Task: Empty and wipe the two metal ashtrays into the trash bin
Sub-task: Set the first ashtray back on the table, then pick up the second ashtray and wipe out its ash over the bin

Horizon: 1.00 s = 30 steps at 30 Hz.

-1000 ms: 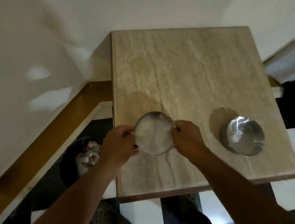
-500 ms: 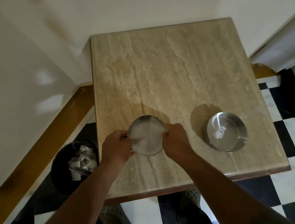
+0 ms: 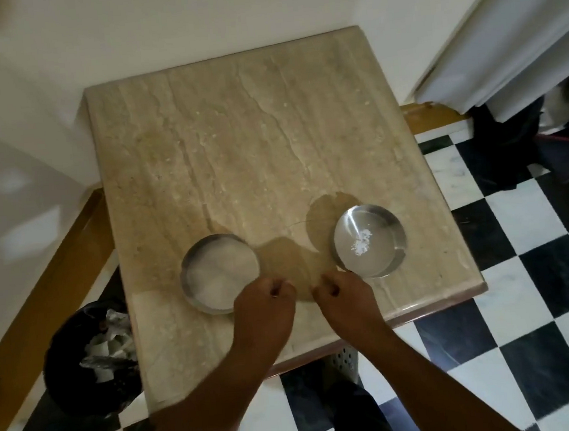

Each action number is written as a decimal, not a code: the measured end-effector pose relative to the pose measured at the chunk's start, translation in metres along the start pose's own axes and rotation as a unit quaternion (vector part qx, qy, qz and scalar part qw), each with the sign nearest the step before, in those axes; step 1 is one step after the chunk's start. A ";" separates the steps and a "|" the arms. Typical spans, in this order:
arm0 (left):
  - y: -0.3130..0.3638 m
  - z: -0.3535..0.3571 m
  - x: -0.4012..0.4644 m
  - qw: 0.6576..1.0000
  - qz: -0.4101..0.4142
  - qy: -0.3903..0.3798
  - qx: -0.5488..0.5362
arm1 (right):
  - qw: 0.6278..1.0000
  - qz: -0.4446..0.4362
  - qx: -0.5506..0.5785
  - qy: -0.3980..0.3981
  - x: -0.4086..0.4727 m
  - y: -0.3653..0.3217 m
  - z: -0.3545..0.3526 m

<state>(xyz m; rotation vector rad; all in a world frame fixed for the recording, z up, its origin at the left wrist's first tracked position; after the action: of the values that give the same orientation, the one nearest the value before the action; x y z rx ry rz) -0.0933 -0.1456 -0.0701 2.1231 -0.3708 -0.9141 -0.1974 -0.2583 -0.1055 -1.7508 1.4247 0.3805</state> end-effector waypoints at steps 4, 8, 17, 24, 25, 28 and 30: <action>0.011 0.042 0.011 0.997 -0.055 -0.054 -0.029 | 0.999 0.039 -0.001 -0.002 0.006 0.035 -0.022; 0.020 0.060 0.025 0.990 -0.112 -0.061 -0.065 | 0.992 0.118 0.050 -0.014 0.020 0.069 -0.045; 0.047 0.079 0.063 0.989 -0.129 -0.003 -0.074 | 0.948 0.193 0.251 0.011 0.078 0.089 -0.100; 0.061 0.084 0.056 0.971 -0.178 -0.014 -0.160 | 0.975 0.131 0.177 -0.023 0.072 0.046 -0.110; 0.060 0.085 0.054 0.968 -0.183 -0.020 -0.169 | 0.981 0.116 0.152 -0.025 0.068 0.039 -0.110; 0.057 0.073 0.046 0.963 -0.194 -0.020 -0.187 | 0.994 0.059 0.096 -0.010 0.054 0.020 -0.109; 0.051 0.051 0.040 0.959 -0.202 -0.002 -0.197 | 0.999 0.019 0.043 -0.002 0.041 0.000 -0.102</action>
<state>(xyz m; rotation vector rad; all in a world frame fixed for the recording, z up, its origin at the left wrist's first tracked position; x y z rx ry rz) -0.1004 -0.2277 -0.0730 1.8491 0.2430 -1.1151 -0.2107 -0.3613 -0.0707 -1.6549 1.4519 0.3372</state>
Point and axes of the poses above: each hand's wrist, its own x-axis towards the middle knuckle, its own z-axis out of the palm, y = z × x, the point moved 6 cm from there along x, towards the middle knuckle, and after that the axes turned 13 degrees about z, right-handed, at the moved point
